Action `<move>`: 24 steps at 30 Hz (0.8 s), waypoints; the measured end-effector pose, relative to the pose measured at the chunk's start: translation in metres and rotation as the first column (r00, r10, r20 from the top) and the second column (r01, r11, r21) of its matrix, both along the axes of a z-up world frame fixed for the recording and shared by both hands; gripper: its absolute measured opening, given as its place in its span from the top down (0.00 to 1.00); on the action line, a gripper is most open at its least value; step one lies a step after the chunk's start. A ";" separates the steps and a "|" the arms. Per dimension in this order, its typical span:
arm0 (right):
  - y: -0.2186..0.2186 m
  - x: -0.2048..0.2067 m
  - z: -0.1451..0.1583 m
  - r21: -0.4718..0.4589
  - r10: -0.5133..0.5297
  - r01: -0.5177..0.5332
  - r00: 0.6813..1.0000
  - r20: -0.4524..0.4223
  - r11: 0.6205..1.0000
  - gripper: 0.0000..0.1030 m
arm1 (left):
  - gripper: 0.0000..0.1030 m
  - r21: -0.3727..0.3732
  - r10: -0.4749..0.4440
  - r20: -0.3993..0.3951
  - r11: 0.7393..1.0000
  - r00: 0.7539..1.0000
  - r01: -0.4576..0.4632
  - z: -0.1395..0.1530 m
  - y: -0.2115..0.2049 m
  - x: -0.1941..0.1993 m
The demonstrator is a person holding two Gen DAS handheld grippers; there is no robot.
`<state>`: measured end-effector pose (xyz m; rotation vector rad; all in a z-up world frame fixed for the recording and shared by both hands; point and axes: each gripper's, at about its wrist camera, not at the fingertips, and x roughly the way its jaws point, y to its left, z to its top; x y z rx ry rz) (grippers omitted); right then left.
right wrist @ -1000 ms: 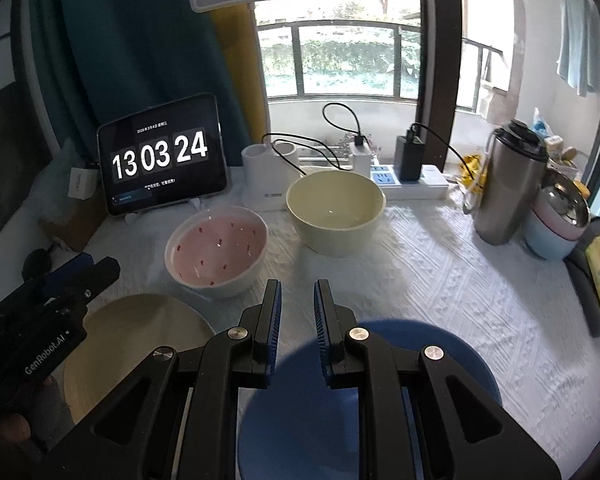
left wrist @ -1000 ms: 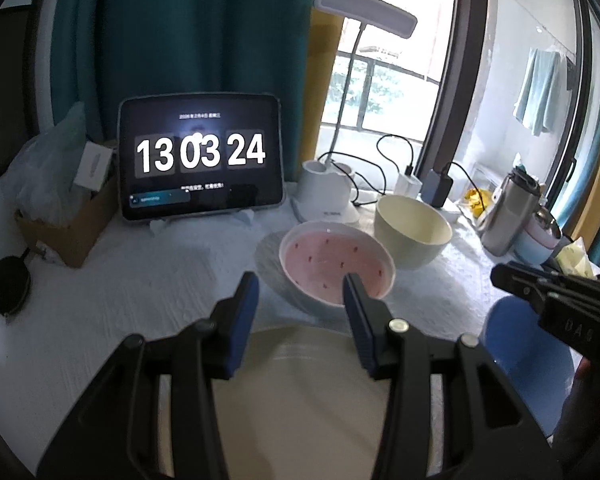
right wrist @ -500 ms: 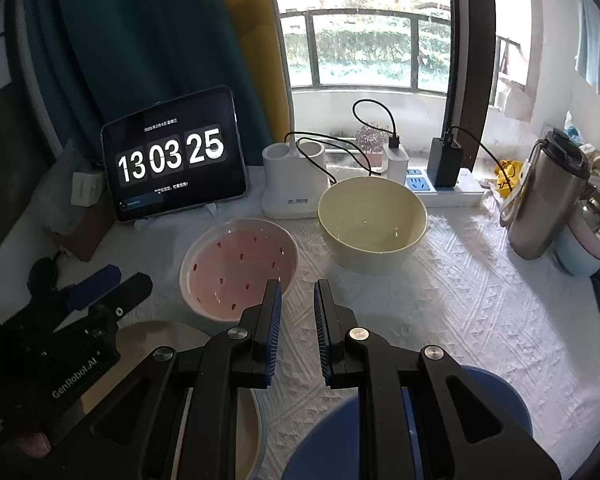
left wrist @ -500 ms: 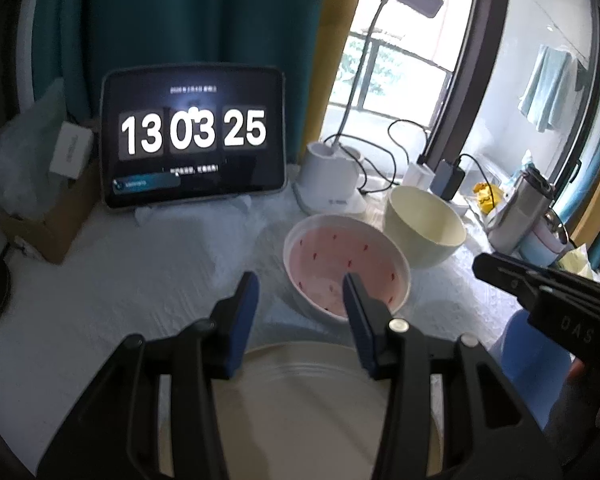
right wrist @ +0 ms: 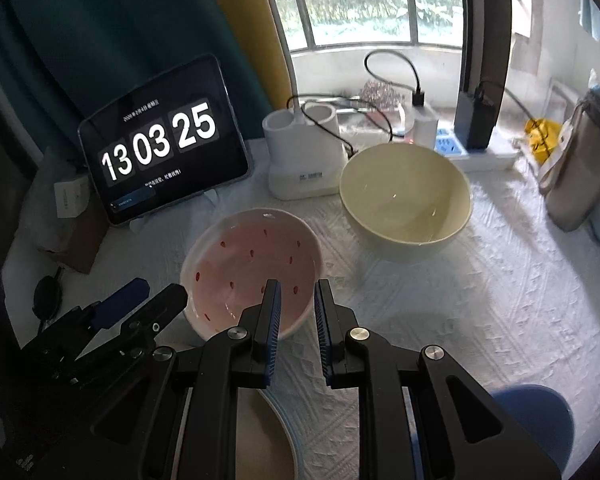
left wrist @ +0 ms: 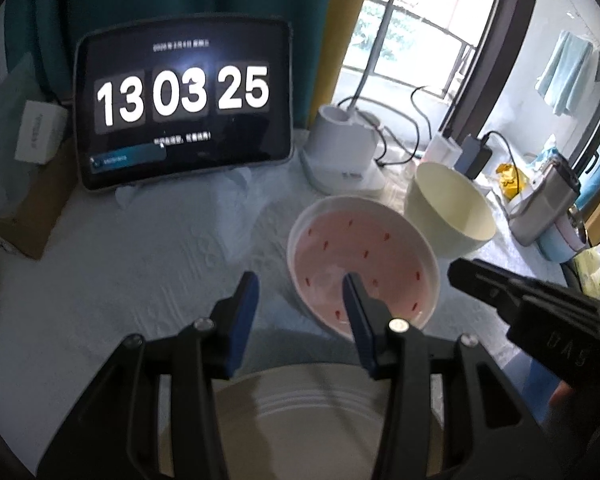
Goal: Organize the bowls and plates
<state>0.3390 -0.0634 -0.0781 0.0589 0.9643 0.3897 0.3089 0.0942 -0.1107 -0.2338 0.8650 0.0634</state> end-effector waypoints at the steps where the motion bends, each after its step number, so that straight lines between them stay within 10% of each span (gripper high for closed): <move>1: 0.001 0.002 -0.003 0.004 -0.002 0.002 1.000 -0.016 1.000 0.82 | 0.56 -0.002 0.004 -0.010 1.000 1.000 -0.004 -0.002 0.001 0.002; 20: -0.007 0.051 -0.027 0.017 -0.050 0.054 0.985 -0.163 0.998 0.81 | 0.56 -0.029 -0.002 -0.105 1.000 0.995 -0.001 -0.026 0.002 0.032; 24: -0.004 0.056 -0.033 0.028 -0.036 0.043 0.979 -0.202 0.999 0.66 | 0.56 -0.040 -0.010 -0.113 0.999 0.993 0.006 -0.030 -0.001 0.036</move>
